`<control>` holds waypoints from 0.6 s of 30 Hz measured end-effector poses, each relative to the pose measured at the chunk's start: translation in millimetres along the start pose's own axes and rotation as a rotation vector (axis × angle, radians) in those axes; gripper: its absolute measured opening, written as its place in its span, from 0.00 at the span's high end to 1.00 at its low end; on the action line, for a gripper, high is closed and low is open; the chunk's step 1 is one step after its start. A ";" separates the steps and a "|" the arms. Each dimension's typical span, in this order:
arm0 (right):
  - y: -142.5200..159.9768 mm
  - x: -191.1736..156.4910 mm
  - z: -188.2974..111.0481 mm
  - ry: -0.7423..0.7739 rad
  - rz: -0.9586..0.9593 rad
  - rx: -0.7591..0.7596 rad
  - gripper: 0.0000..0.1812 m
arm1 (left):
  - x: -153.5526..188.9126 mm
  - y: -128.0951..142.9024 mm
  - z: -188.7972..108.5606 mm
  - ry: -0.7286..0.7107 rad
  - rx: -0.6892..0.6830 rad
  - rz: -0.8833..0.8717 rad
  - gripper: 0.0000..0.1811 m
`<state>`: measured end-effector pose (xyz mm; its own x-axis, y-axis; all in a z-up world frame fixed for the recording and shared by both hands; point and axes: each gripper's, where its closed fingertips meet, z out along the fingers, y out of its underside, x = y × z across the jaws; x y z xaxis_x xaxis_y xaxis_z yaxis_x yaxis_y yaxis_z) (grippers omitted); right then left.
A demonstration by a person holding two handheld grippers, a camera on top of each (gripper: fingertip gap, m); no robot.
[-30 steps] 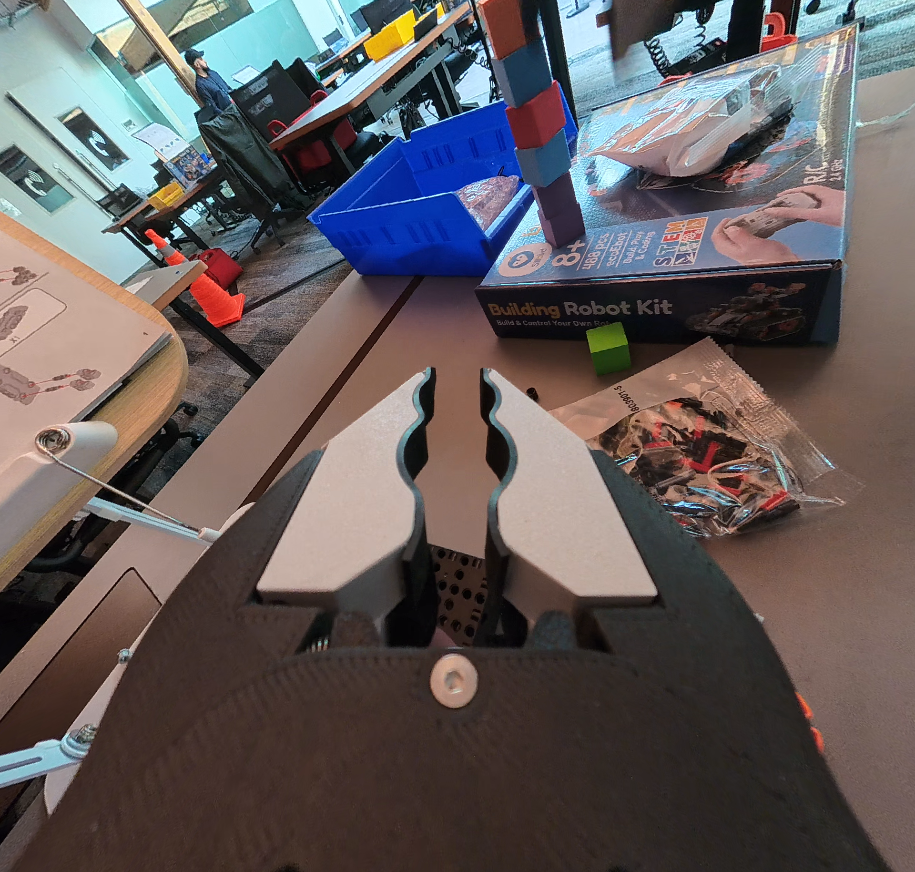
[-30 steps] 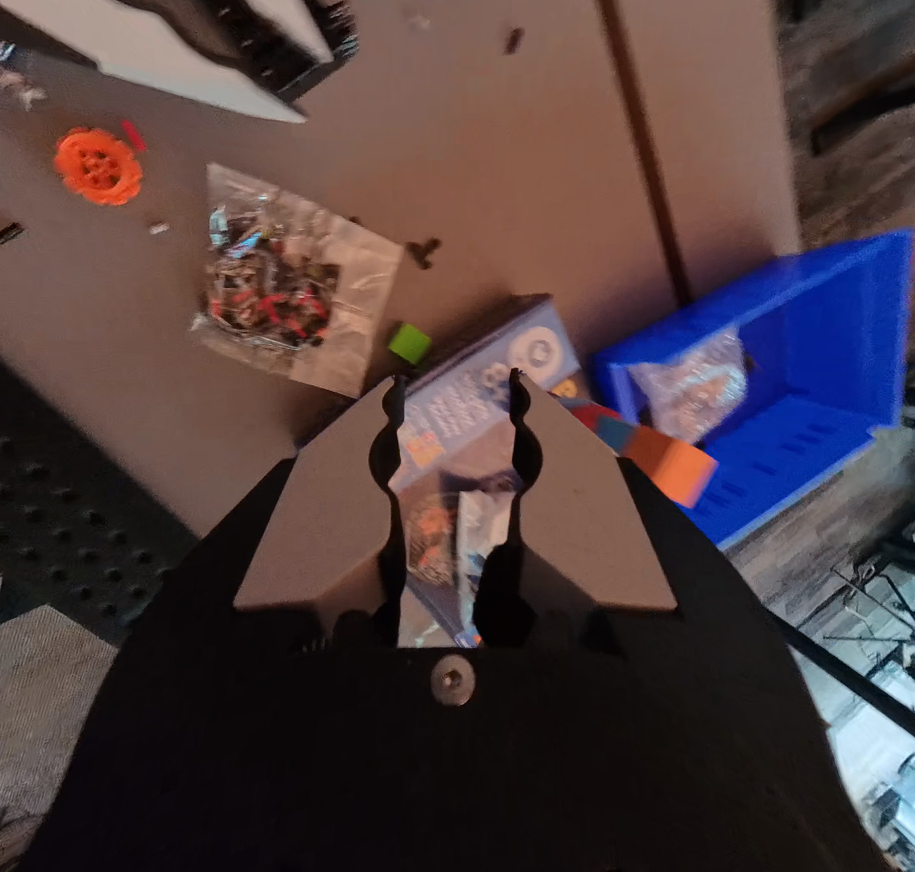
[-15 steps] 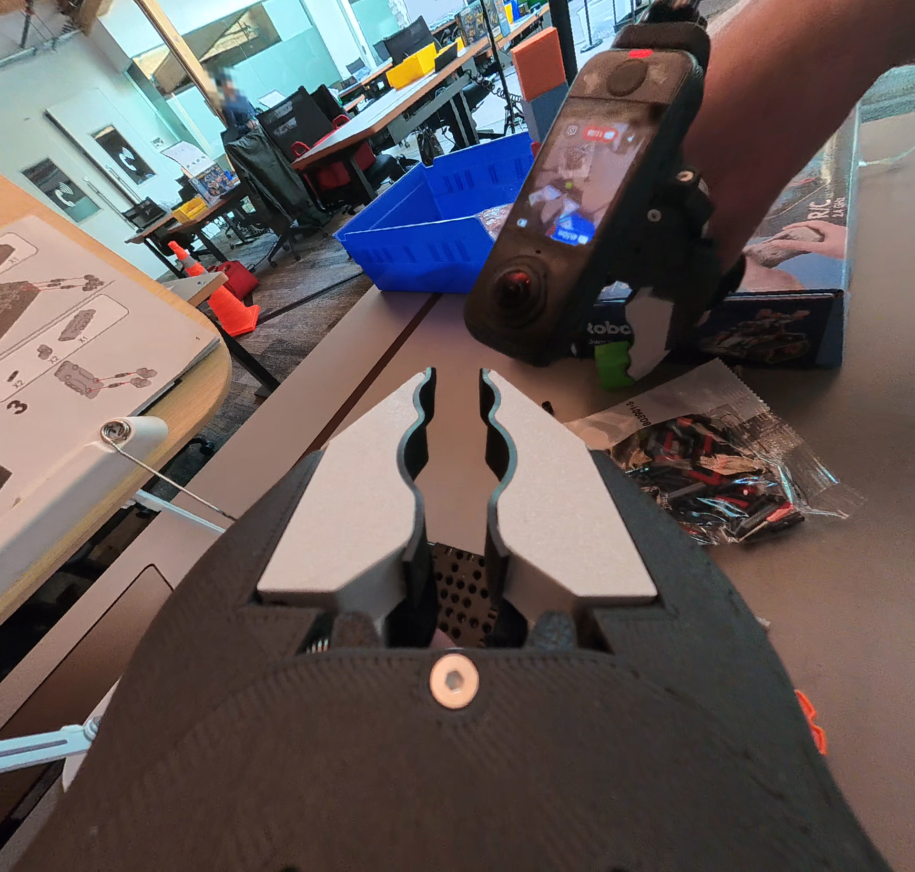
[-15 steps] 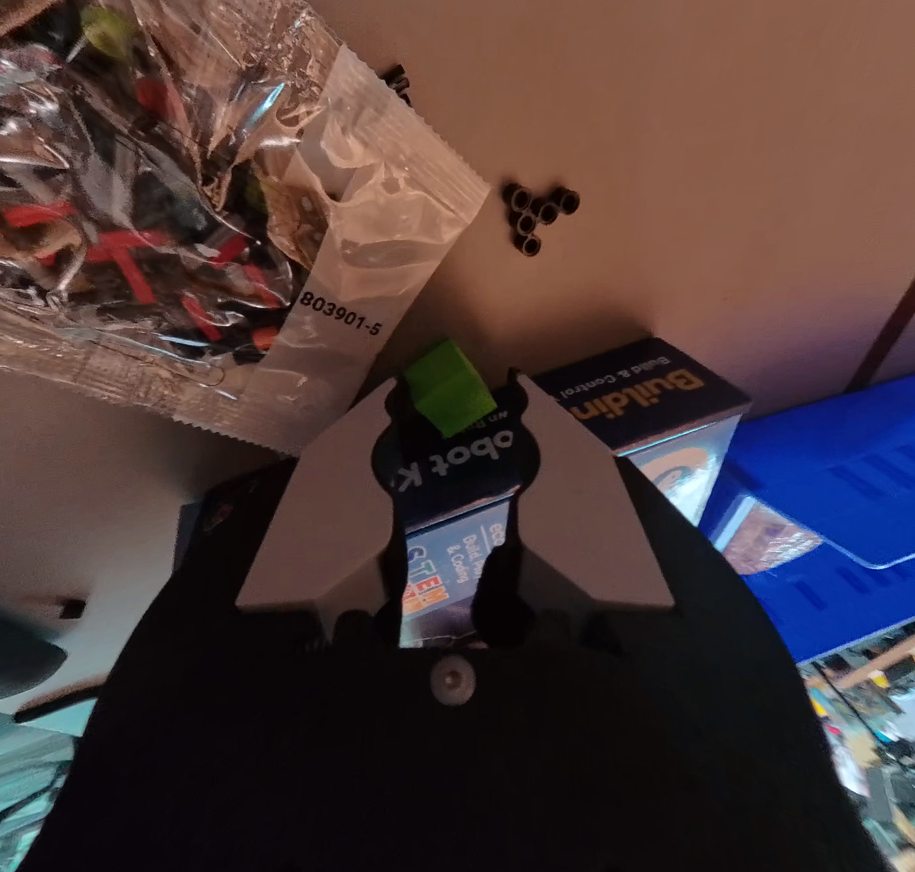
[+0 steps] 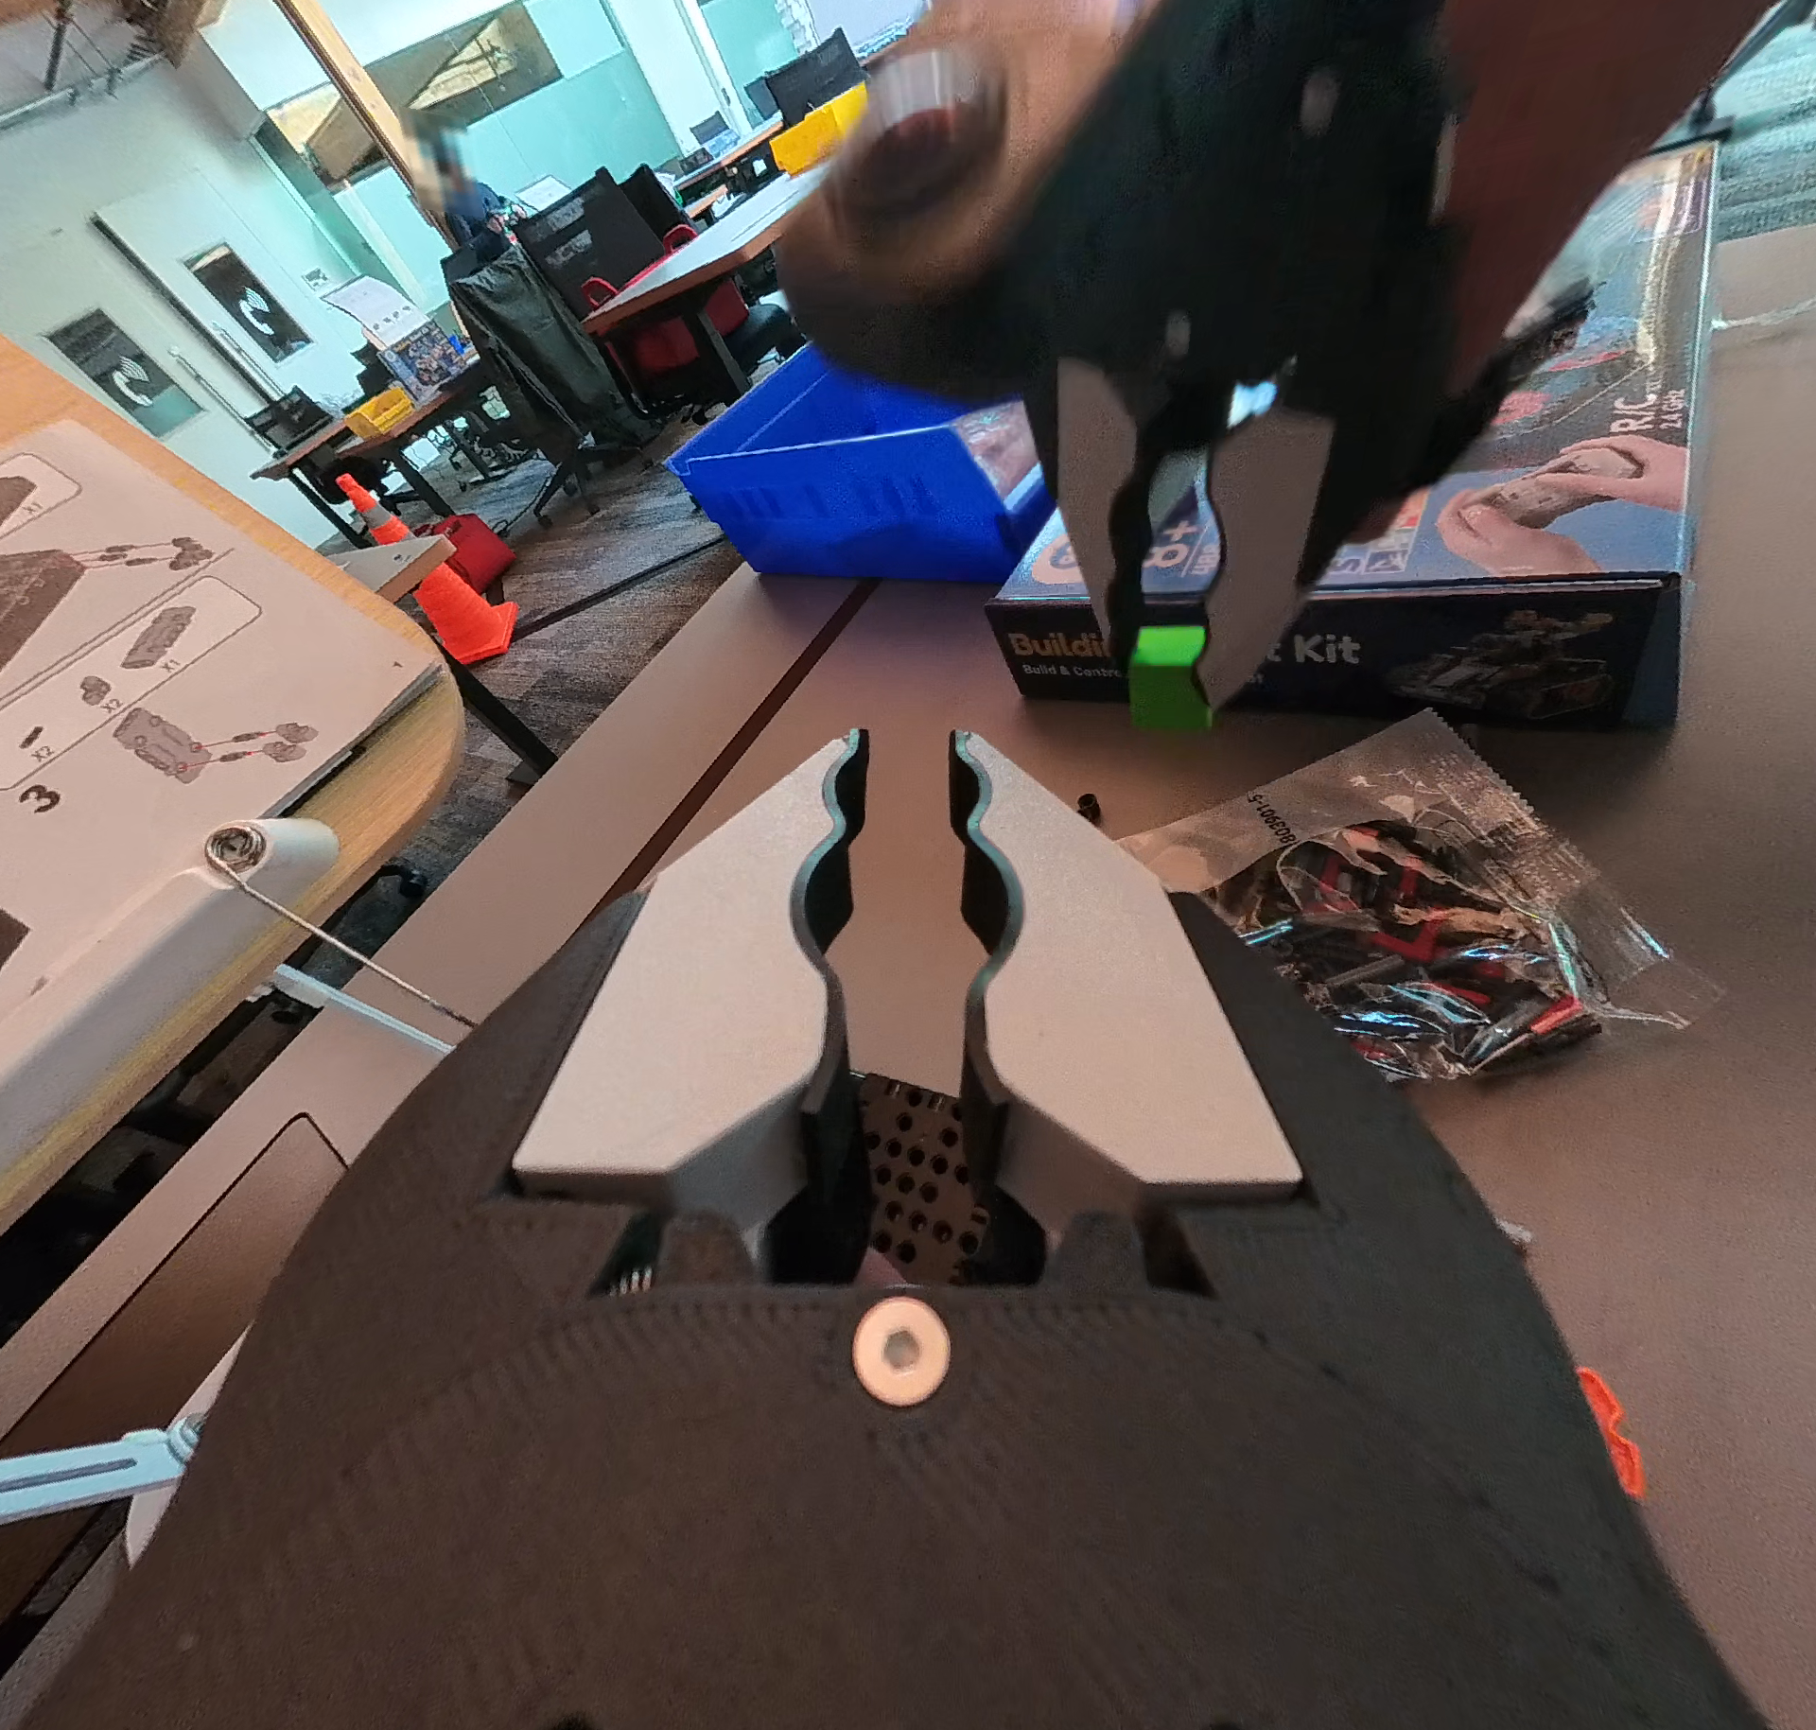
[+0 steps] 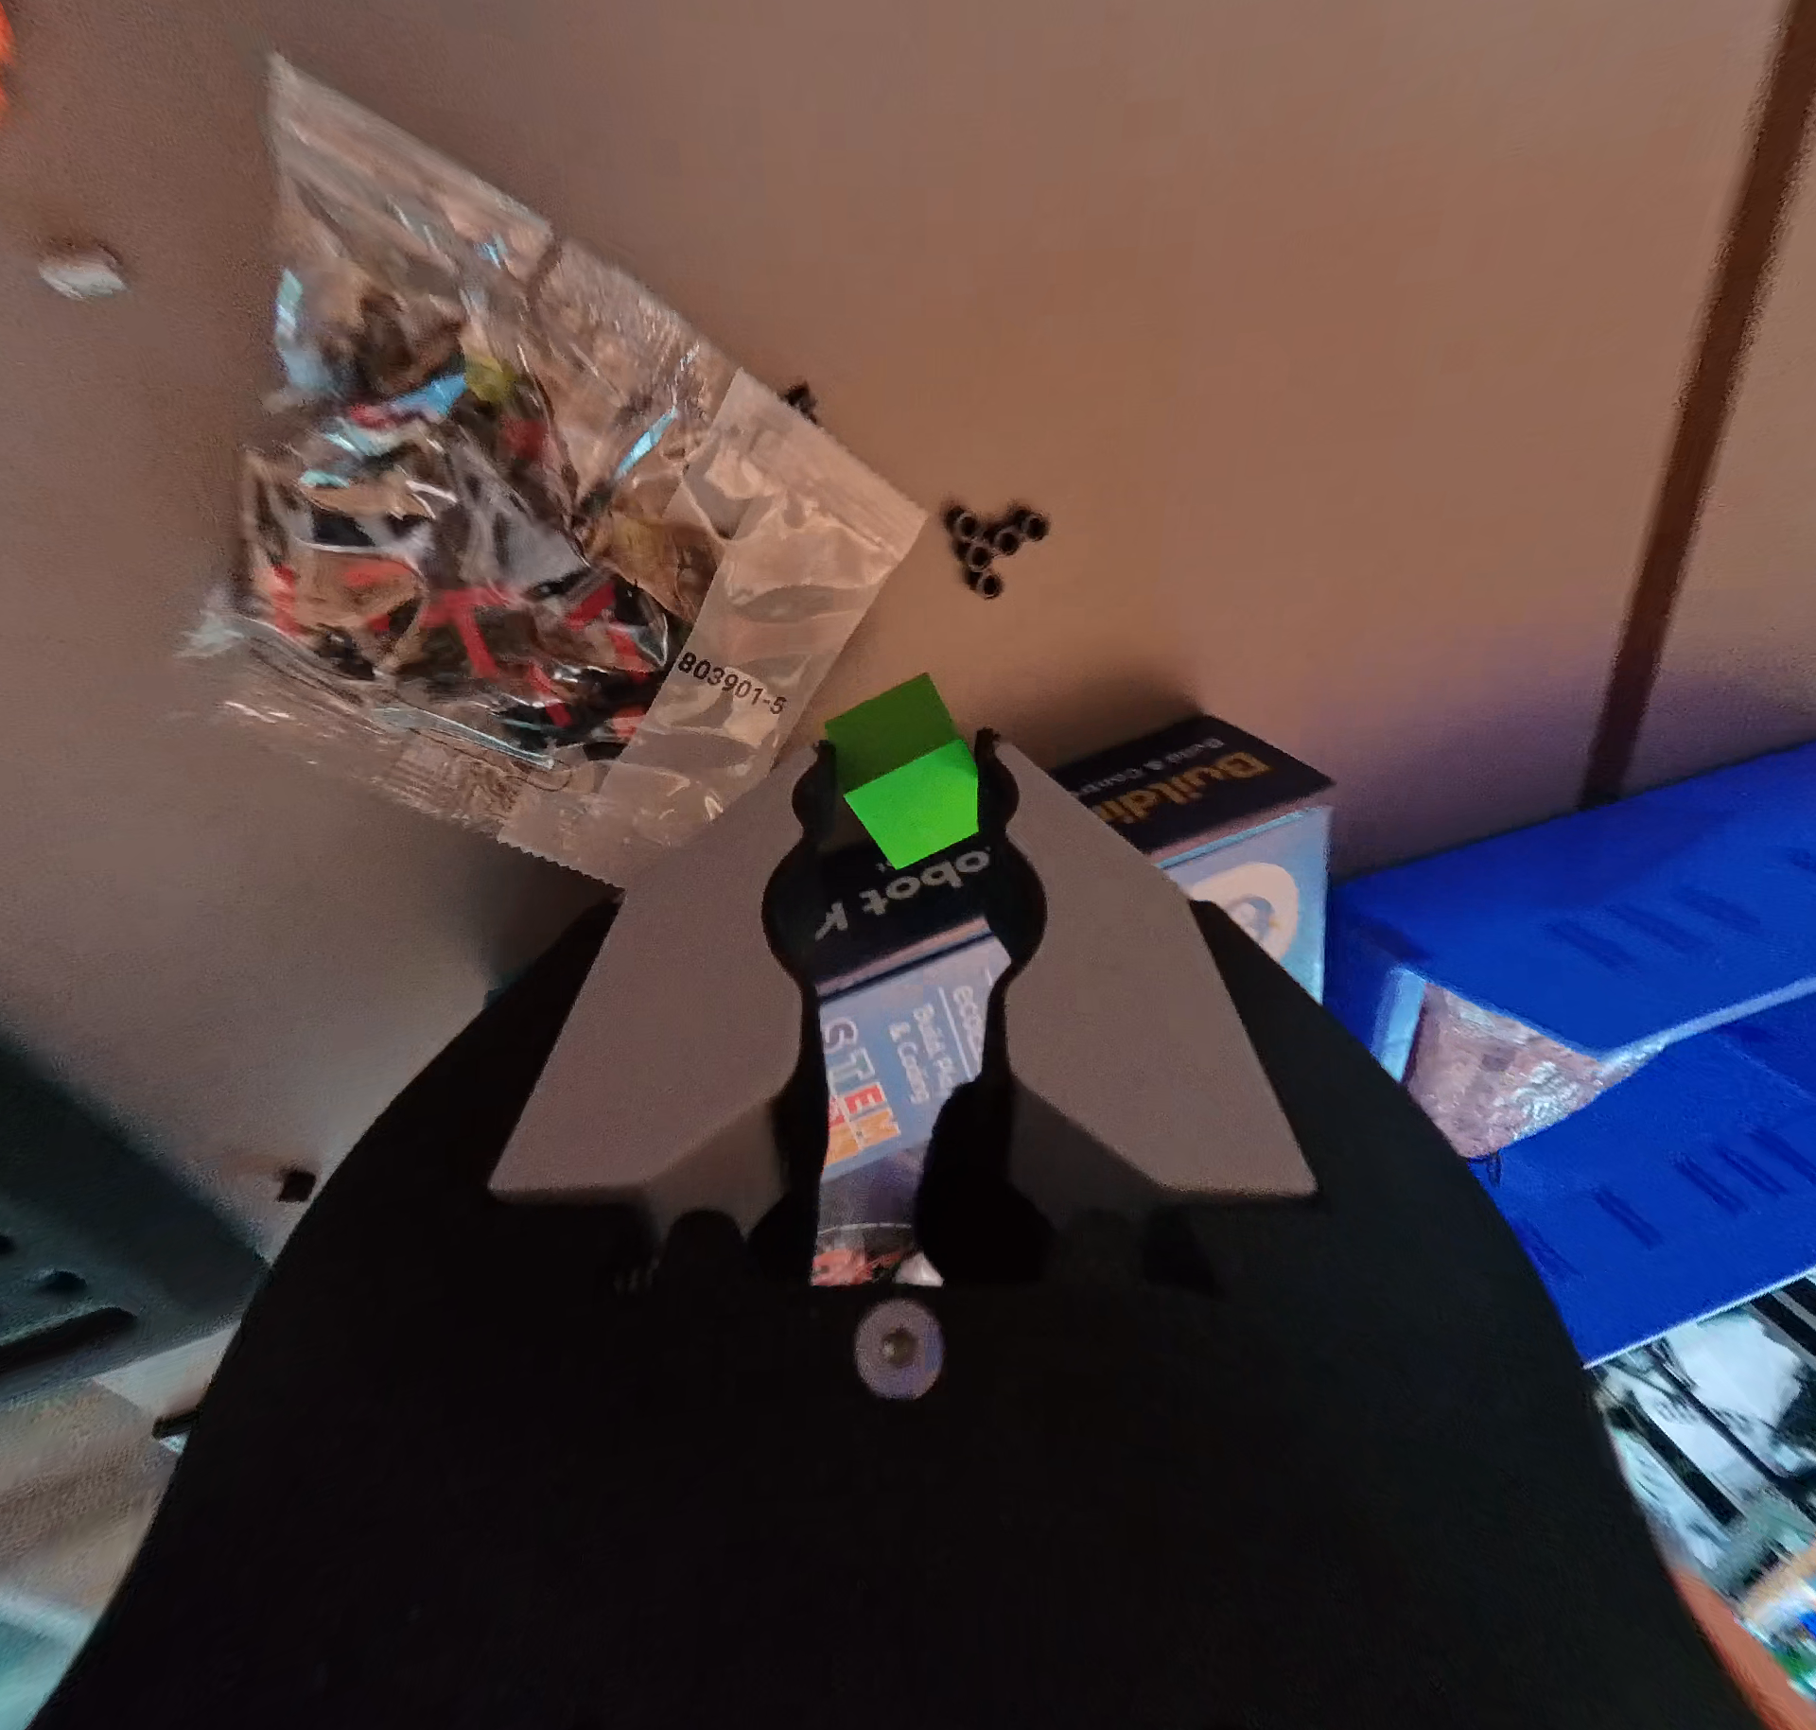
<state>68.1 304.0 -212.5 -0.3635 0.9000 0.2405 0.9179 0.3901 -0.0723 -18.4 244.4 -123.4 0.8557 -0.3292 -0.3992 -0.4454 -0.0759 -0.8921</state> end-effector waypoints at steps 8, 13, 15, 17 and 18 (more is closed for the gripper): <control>-4.4 71.0 -165.2 0.166 0.346 0.533 0.85 | 0.4 0.1 0.4 0.003 0.003 -0.008 0.92; 36.3 106.3 -198.5 0.169 0.564 0.684 0.85 | 2.8 0.3 2.0 0.010 0.005 -0.014 0.92; 46.9 111.2 -193.6 0.171 0.606 0.699 0.85 | 3.6 0.7 2.6 0.012 0.003 -0.013 0.92; 53.4 114.4 -187.1 0.158 0.651 0.722 0.85 | 4.0 1.1 3.0 0.014 0.002 -0.013 0.92; 56.6 116.4 -184.0 0.155 0.670 0.732 0.85 | 4.0 1.5 3.1 0.014 0.001 -0.014 0.92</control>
<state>106.9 395.0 -10.5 0.2646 0.9630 0.0515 0.5832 -0.1173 -0.8038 -14.8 245.9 -127.0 0.8581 -0.3412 -0.3838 -0.4331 -0.0793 -0.8978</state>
